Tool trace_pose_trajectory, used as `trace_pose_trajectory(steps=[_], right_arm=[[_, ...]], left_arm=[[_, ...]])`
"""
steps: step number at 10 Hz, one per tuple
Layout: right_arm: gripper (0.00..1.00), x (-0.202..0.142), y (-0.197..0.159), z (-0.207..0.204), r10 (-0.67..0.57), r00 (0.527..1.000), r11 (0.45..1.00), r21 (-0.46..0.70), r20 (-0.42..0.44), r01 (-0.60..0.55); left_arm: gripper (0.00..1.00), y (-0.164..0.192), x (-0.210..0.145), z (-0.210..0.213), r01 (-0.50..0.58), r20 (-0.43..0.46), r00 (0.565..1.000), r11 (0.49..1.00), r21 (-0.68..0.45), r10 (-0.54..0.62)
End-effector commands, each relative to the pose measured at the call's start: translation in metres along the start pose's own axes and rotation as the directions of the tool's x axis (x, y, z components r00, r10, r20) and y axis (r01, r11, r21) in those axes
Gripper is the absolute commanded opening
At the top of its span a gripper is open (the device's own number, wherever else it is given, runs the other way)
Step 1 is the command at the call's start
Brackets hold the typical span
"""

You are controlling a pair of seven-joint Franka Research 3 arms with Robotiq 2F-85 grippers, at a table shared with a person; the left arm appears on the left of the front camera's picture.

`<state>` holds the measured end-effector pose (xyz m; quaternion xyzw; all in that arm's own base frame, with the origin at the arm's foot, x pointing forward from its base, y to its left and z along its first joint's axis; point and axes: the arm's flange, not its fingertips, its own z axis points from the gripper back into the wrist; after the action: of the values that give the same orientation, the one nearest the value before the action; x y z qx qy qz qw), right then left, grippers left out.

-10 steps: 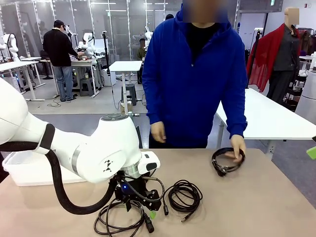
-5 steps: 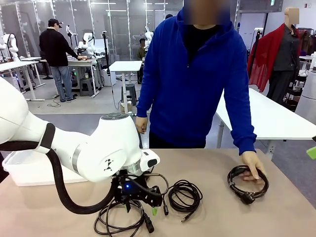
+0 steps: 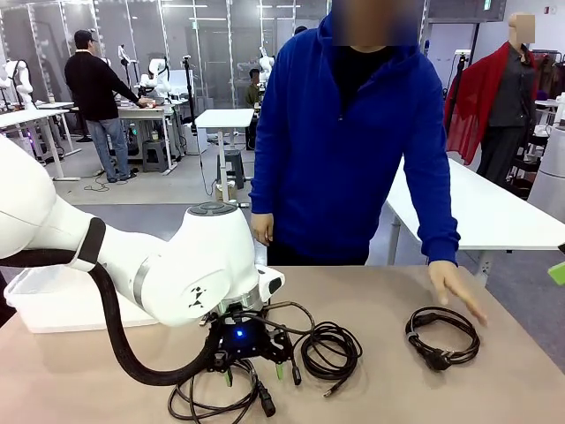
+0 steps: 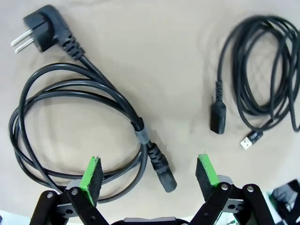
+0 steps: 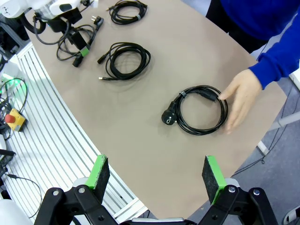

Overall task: Organize and store the cables.
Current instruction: Place the Power Cable into the Organizing box.

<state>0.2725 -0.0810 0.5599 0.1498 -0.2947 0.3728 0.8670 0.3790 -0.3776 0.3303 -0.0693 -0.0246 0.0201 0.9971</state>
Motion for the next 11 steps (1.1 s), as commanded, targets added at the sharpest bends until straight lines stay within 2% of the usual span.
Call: trace_pose_trajectory(steps=[1,2,6,11], right_arm=[[1.00,0.0006,0.0006,-0.0012,0.003,1.000,1.000,0.004,-0.001,-0.003],[1.00,0.0006,0.0006,-0.0012,0.003,1.000,1.000,0.004,-0.001,-0.003],[1.00,0.0006,0.0006,-0.0012,0.003,1.000,1.000,0.004,-0.001,-0.003],[1.00,0.0006,0.0006,-0.0012,0.003,1.000,1.000,0.004,-0.001,-0.003]], left_arm=[[1.00,-0.0142,0.0104,-0.0030,-0.101,0.032,0.995,0.993,0.061,0.099],[1.00,-0.0151,0.0127,-0.0043,-0.151,0.058,0.987,0.985,0.088,0.146],[1.00,-0.0135,0.0175,-0.0074,-0.195,0.050,0.980,0.978,0.071,0.192],[1.00,-0.0113,0.0180,-0.0125,-0.179,0.018,0.984,0.980,0.087,0.178]])
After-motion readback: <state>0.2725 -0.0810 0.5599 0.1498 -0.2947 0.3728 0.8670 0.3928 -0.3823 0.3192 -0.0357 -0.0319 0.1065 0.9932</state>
